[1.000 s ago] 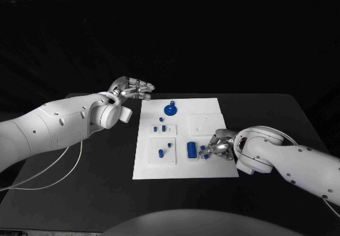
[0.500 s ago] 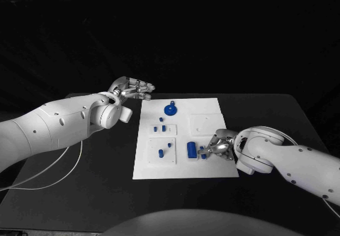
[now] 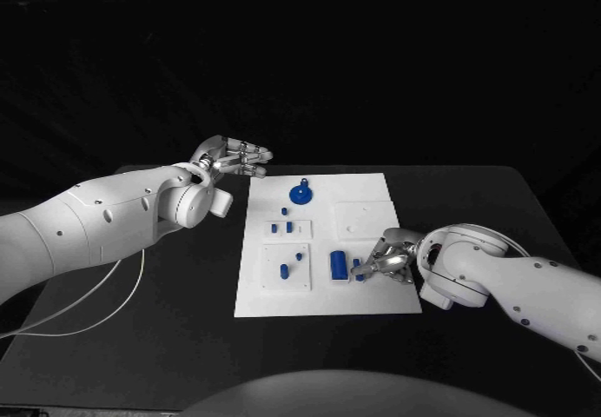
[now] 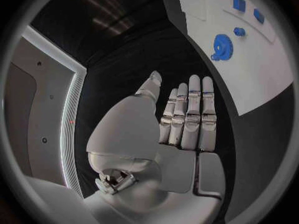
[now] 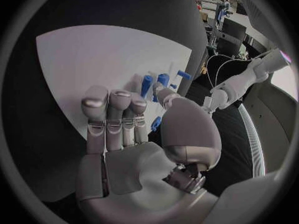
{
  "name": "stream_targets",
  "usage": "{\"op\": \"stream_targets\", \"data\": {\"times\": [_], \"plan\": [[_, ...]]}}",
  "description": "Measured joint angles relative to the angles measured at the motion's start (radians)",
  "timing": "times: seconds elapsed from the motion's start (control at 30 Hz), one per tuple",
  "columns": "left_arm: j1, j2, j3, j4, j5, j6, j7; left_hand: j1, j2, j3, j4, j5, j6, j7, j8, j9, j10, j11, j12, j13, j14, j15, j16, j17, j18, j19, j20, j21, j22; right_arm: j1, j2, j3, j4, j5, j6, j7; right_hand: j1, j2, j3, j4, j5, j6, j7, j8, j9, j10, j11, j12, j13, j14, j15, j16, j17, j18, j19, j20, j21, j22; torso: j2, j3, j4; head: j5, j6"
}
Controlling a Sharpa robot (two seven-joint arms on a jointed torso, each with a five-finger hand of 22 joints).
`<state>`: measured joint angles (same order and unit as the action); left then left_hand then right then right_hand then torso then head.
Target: Assemble the parts on the task board
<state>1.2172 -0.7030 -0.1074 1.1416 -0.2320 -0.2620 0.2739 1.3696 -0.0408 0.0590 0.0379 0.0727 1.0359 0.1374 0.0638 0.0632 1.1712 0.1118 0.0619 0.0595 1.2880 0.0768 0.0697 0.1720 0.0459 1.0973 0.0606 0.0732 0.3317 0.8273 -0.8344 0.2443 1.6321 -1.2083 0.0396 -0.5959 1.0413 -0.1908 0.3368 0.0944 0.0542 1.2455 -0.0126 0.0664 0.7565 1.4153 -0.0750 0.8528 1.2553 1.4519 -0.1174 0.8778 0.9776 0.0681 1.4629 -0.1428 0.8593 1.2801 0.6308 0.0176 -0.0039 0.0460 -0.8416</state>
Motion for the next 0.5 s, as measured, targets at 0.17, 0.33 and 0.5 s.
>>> {"op": "stream_targets", "data": {"times": [0.17,0.33,0.5], "plan": [[0.000,-0.001,0.000,0.000,0.000,0.000,0.000,0.000,0.000,0.000,0.000,0.000,0.000,0.000,0.000,0.000,0.000,0.000,0.000,0.000,0.000,0.000,0.000,0.000,0.000,0.000,0.000,0.000,-0.003,-0.004,-0.013,0.000,0.006,0.016,0.004,0.024,-0.007,-0.007,-0.071,0.046,0.000,0.003,0.003,0.000,-0.001,0.000,0.000,-0.002,0.001,0.000,0.000,-0.004,0.002,0.000,0.000,0.000,0.000,0.000,0.000,0.0000,-0.0005,0.000,0.001],[0.000,-0.002,0.000,0.000,0.000,0.001,-0.001,0.000,0.000,0.000,0.000,0.000,0.000,0.000,0.000,0.000,0.000,0.000,0.000,0.000,0.000,0.000,0.000,0.000,0.000,0.000,0.000,0.000,-0.003,-0.008,-0.022,0.000,0.012,0.029,0.009,0.044,0.008,-0.010,-0.120,0.091,0.000,0.003,0.003,0.000,-0.009,0.000,0.000,-0.002,0.002,0.000,0.000,-0.004,0.005,0.000,0.000,0.000,0.000,0.000,0.000,0.0000,-0.0006,-0.001,0.001],[0.000,-0.002,0.000,0.001,0.000,0.001,-0.002,0.000,0.000,0.000,0.000,0.000,0.000,0.000,0.000,0.000,0.000,0.000,0.000,0.000,0.000,0.000,0.000,0.000,0.000,0.000,0.000,0.000,-0.003,-0.012,-0.031,0.001,0.015,0.038,0.014,0.060,0.025,-0.009,-0.141,0.111,0.000,0.003,0.003,0.000,-0.012,0.000,0.000,-0.002,0.004,0.000,0.000,-0.004,0.008,0.000,0.000,0.000,0.000,0.000,0.000,0.0001,-0.0007,-0.001,0.002]]}}
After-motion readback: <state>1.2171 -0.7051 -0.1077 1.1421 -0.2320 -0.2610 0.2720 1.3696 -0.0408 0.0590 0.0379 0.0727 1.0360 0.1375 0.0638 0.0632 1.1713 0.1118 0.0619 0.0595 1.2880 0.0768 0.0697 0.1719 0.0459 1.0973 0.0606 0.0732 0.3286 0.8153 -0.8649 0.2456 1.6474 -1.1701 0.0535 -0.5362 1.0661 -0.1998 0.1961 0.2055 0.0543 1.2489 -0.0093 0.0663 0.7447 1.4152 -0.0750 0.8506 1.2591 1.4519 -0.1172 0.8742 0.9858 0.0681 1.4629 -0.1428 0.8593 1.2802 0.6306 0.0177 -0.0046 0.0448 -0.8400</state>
